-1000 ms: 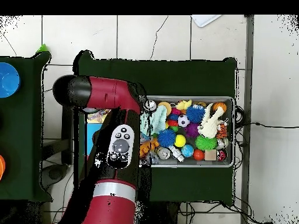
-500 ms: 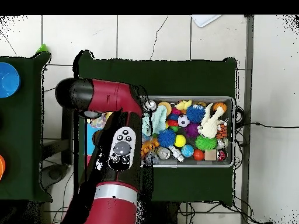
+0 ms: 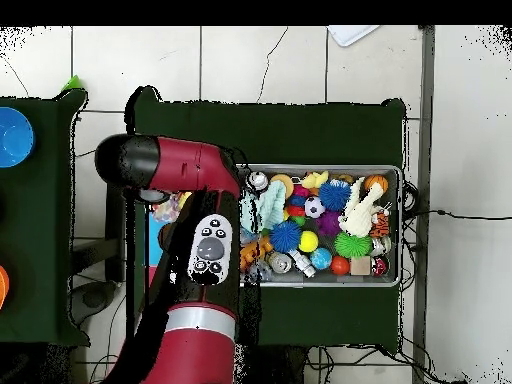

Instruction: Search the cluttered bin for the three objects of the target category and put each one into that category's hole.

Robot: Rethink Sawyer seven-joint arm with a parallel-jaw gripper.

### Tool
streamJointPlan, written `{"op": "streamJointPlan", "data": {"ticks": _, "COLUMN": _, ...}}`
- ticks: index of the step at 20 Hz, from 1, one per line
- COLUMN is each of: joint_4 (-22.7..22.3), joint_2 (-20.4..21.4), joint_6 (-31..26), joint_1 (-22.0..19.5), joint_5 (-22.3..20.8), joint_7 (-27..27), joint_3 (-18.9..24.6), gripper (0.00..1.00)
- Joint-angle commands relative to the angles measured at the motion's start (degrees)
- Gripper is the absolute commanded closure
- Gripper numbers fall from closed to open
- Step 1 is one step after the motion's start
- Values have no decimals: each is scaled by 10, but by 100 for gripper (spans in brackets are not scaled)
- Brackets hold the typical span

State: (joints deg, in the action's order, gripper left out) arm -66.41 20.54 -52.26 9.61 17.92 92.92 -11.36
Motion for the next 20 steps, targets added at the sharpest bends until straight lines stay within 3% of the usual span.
{"op": "streamJointPlan", "data": {"ticks": 1, "joint_4": -69, "joint_2": -33, "joint_6": -11, "joint_1": -23, "joint_5": 36, "joint_7": 108, "joint_3": 83, "gripper": 100}}
{"op": "streamJointPlan", "data": {"ticks": 5, "joint_4": -73, "joint_2": -41, "joint_6": -3, "joint_1": -27, "joint_5": 46, "joint_7": 109, "joint_3": 96, "gripper": 100}}
{"op": "streamJointPlan", "data": {"ticks": 20, "joint_4": -47, "joint_2": -89, "joint_6": 58, "joint_1": -20, "joint_5": 1, "joint_7": 91, "joint_3": 67, "gripper": 100}}
